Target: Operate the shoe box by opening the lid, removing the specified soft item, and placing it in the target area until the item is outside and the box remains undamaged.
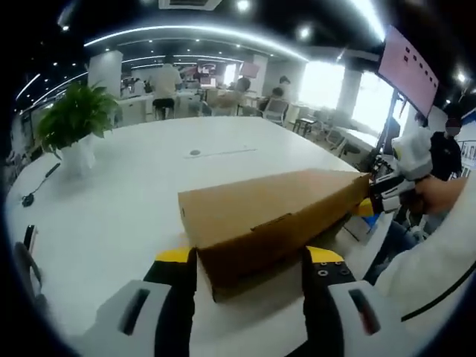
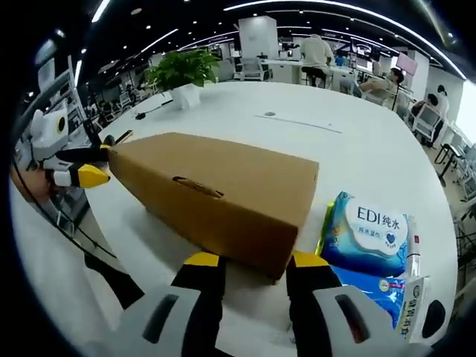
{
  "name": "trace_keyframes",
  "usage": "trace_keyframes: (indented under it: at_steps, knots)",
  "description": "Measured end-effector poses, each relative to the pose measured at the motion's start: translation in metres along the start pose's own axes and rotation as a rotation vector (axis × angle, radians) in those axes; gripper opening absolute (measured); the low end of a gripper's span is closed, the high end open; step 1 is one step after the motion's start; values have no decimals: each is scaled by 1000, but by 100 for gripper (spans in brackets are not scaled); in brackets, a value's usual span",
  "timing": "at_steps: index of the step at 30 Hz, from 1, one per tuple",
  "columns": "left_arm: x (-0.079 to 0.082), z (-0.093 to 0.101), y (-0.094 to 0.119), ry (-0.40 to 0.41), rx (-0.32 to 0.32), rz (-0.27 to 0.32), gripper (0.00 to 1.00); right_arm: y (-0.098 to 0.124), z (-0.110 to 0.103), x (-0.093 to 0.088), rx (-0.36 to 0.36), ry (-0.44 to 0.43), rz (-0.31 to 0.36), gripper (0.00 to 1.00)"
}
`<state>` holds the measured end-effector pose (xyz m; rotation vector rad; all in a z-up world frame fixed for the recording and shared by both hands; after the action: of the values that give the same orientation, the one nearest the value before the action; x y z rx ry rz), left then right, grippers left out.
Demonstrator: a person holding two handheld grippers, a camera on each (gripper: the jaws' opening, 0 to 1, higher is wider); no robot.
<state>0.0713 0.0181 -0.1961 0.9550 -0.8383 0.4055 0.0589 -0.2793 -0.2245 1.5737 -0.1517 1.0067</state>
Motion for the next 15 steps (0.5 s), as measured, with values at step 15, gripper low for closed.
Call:
trace_keyframes:
  at_steps: [15]
  knots:
    - [-2, -1, -8, -16, 6, -44, 60, -9, -9, -1, -14, 157, -60, 55]
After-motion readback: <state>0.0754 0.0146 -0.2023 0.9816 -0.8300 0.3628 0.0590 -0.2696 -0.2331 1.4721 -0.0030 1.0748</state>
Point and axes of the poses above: the point that each gripper's makers call its tool centre point, and the gripper's own axes: y roughly backward along the fingers, z roughly to its right, x roughly out of its top, the point moved 8 cm from there along y, roughly backward along the fingers, and after that the axes turned 10 degrees about y, right-handed, at the moved point
